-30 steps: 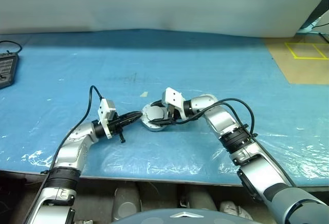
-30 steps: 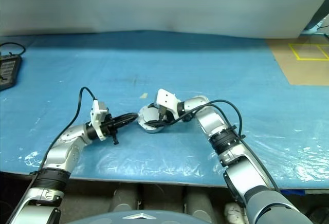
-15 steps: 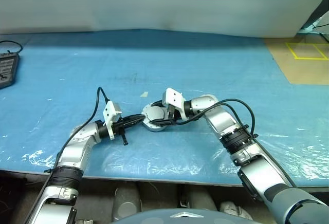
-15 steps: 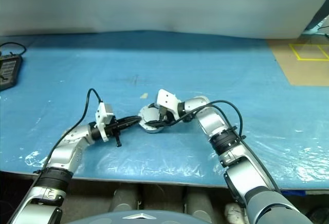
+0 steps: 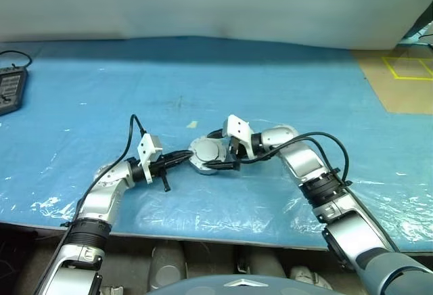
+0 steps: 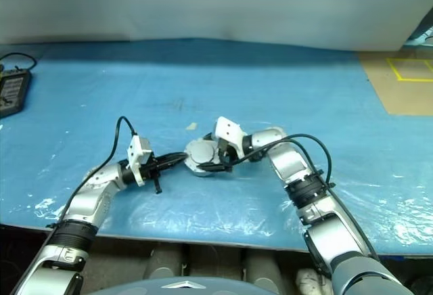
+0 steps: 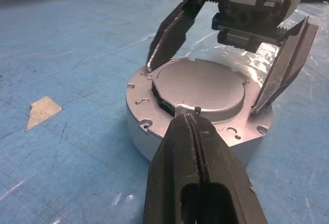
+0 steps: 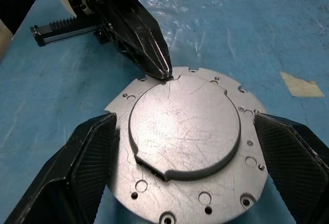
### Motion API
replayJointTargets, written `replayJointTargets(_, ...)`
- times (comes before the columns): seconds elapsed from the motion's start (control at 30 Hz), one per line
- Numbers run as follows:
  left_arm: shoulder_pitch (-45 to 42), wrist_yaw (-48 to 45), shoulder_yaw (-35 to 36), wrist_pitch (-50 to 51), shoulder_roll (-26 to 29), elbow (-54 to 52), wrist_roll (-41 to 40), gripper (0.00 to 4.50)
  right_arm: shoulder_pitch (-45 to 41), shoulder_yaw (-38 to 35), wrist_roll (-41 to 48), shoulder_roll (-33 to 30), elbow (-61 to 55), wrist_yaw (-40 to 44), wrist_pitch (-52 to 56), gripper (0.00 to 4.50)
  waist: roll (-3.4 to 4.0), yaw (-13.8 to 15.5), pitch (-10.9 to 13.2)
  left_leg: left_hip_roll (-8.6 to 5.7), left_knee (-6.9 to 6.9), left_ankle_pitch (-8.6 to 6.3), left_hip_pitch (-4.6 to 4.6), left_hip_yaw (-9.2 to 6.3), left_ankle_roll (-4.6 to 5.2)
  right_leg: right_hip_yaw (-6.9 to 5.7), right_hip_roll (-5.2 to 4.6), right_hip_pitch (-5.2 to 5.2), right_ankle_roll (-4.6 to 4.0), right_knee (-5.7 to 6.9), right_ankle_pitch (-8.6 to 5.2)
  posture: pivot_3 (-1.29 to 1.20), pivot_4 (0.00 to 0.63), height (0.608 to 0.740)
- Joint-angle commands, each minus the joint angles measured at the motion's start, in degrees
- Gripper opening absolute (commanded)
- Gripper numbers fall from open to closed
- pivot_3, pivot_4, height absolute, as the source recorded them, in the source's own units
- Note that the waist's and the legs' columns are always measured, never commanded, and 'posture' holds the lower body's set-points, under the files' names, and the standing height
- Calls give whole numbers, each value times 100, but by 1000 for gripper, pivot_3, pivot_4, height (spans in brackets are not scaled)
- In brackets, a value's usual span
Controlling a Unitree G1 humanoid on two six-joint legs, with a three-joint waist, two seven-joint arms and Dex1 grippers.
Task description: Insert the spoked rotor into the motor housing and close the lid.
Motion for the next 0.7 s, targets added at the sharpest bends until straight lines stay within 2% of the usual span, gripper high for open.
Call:
replayJointTargets(0.03, 45, 21, -60, 40, 33, 132, 121, 0, 152, -361, 481, -130, -692, 45, 501, 4477, 0, -1, 0, 1, 0, 0, -4, 0, 0, -3, 0, -3, 0, 0, 0, 0, 150, 740)
replayJointTargets(0.27, -30, -3, -64, -5, 9, 245, 130, 0, 201, -1109, 1359, -106, -1455, -458, 1796, 4477, 1, 10, 1, 1, 0, 4, -10, 0, -6, -3, 0, -10, 0, 2, 0, 0, 150, 740)
replayJointTargets(0.53, -77, -28, -66, -73, -7, 309, 145, 0, 244, -1527, 1926, -512, -1148, -681, 3149, 4477, 1, 29, 1, -1, 0, 8, -12, 0, -13, -3, -1, -11, 0, 1, 0, 0, 150, 740)
replayJointTargets(0.7, -69, -27, -64, -104, -4, 316, 149, 0, 283, -1700, 2238, -498, -928, -887, 3893, 4477, 2, 32, 1, -2, 1, 8, -11, 0, -13, -4, 0, -11, 0, 2, 0, 0, 150, 740)
